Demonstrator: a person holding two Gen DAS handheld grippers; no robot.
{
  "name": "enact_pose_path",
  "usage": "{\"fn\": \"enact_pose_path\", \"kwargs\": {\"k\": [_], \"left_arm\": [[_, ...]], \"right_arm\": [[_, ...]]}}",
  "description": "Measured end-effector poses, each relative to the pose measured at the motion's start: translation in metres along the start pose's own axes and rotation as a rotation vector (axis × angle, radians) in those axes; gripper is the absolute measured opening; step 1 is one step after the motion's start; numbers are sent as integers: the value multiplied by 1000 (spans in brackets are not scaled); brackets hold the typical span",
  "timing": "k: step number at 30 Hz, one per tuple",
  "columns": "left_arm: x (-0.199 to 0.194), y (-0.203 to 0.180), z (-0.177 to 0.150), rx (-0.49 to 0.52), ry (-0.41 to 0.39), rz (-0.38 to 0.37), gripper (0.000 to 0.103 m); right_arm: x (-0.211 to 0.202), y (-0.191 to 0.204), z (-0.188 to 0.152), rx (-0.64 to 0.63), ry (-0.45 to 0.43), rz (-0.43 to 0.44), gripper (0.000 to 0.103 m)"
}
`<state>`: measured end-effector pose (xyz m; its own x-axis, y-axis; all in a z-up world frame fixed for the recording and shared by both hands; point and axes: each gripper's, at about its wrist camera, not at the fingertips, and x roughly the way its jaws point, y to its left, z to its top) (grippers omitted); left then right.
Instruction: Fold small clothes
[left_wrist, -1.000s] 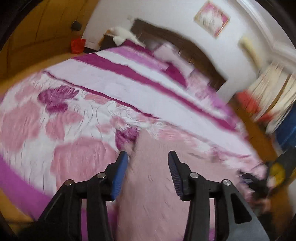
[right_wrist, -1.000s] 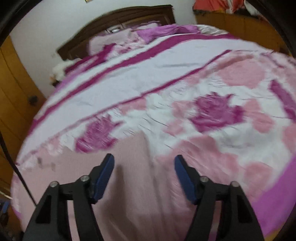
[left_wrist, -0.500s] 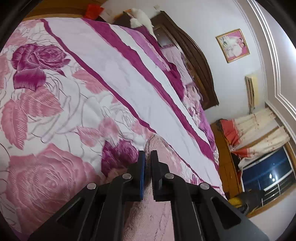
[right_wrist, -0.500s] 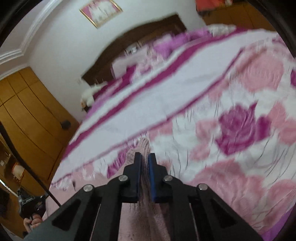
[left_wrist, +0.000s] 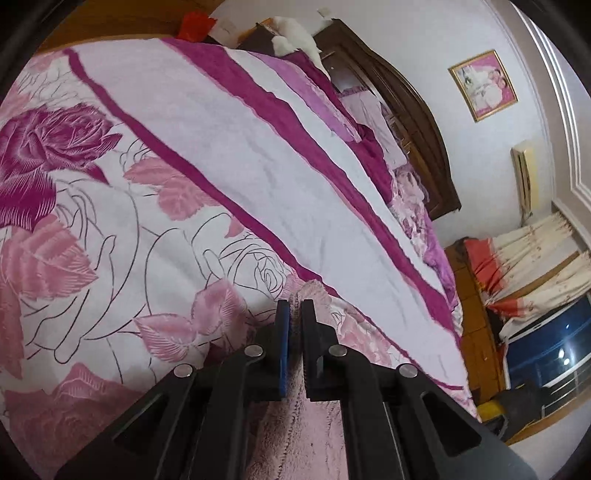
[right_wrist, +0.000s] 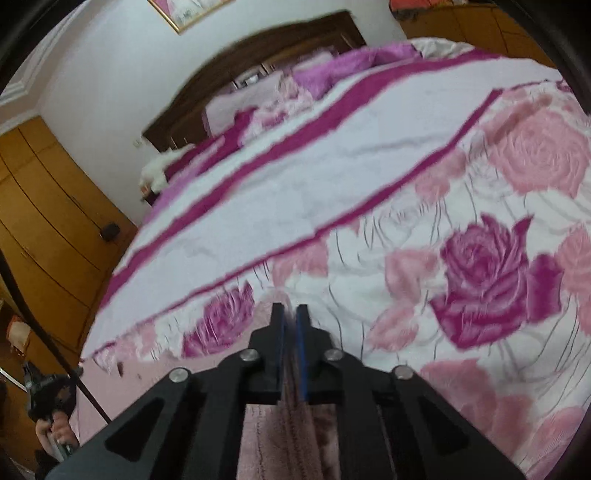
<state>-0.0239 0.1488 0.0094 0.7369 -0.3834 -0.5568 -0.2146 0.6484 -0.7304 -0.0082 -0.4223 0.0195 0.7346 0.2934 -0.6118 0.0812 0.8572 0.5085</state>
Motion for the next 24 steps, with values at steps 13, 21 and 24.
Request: {"fn": "enact_pose_path", "kwargs": {"k": [13,21,24], "left_arm": [[0,9,10,-70,40,-21,0],[-2,-17,32,15,10,15,0],[14,-11,37,-5,28,21,0]], "right_arm": [[28,4,-8,9,156,180,7],[0,-13,18,64,1,216,7],[8,-24,22,91,0,198,7]]}}
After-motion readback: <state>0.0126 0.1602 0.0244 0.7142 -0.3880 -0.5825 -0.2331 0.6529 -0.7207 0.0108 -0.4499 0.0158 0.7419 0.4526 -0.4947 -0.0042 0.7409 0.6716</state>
